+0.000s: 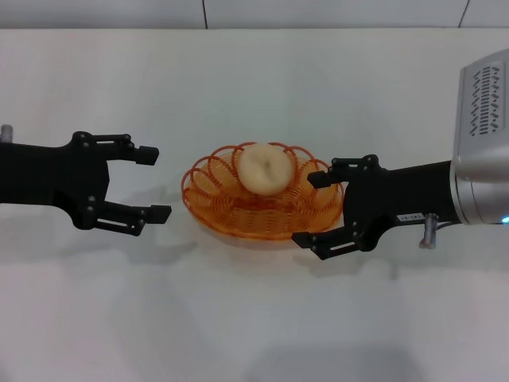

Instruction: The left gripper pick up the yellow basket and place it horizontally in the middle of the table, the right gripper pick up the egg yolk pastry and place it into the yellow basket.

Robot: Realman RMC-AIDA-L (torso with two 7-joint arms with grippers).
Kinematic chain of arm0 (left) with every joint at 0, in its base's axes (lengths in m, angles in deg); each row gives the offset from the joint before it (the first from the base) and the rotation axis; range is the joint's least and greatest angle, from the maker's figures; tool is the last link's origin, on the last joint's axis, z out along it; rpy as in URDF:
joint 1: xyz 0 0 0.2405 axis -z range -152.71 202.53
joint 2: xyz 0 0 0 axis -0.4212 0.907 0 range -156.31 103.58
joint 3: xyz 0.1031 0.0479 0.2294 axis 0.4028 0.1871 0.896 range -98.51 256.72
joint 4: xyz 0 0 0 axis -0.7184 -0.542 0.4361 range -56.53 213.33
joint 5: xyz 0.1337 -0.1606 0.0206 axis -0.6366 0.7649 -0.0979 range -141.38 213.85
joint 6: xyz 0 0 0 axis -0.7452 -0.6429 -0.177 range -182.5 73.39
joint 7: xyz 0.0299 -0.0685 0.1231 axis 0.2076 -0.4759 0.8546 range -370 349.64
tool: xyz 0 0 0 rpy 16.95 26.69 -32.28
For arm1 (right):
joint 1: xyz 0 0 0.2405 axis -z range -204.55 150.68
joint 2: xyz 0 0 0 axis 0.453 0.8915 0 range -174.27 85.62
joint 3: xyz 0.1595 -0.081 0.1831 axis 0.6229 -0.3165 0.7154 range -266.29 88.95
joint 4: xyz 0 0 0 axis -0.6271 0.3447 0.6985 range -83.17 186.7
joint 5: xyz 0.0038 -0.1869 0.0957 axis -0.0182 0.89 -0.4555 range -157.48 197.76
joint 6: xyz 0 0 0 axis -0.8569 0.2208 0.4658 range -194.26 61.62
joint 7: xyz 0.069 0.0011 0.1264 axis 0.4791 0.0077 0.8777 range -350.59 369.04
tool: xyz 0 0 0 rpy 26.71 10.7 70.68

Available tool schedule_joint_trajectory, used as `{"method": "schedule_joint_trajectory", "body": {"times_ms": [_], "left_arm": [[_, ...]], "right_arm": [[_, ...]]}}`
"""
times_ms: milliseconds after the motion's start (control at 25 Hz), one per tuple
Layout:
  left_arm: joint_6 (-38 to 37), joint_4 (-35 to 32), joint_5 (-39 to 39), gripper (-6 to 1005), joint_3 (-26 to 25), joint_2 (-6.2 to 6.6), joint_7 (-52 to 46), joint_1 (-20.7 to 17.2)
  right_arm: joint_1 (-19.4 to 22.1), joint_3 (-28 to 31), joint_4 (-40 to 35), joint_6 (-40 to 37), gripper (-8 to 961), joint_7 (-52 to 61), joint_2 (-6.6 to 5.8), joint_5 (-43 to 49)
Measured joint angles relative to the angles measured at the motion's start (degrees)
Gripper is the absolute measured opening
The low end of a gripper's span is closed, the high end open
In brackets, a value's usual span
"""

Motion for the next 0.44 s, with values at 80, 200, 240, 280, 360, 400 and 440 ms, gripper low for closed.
{"method": "schedule_joint_trajectory", "body": {"times_ms": [80,200,240,280,360,400,440], "left_arm": [[-0.08,-0.01,-0.01,879,0.04,0.00,0.00,0.01],[-0.20,-0.21,0.00,879,0.05,0.00,0.01,0.06],[-0.30,-0.26,0.03,879,0.02,0.00,0.00,0.09],[-0.52,-0.32,0.08,879,-0.05,0.00,-0.01,0.14],[-0.99,-0.42,0.14,879,-0.16,0.00,-0.12,0.23],[-1.20,-0.48,0.14,879,-0.23,0.00,-0.19,0.26],[-1.26,-0.50,0.16,879,-0.26,0.00,-0.25,0.27]], "right_arm": [[0.00,0.00,-0.02,0.00,872,0.00,0.00,0.00],[0.01,0.01,-0.29,-0.08,872,-0.01,0.00,0.00],[0.03,0.01,-0.41,-0.25,872,0.00,0.00,0.00],[0.06,0.03,-0.55,-0.54,872,0.00,0.00,0.00],[0.14,0.08,-0.92,-1.10,872,0.00,0.01,0.00],[0.20,0.08,-1.12,-1.24,872,-0.01,0.00,0.00],[0.25,0.07,-1.29,-1.33,872,-0.05,0.00,0.00]]}}
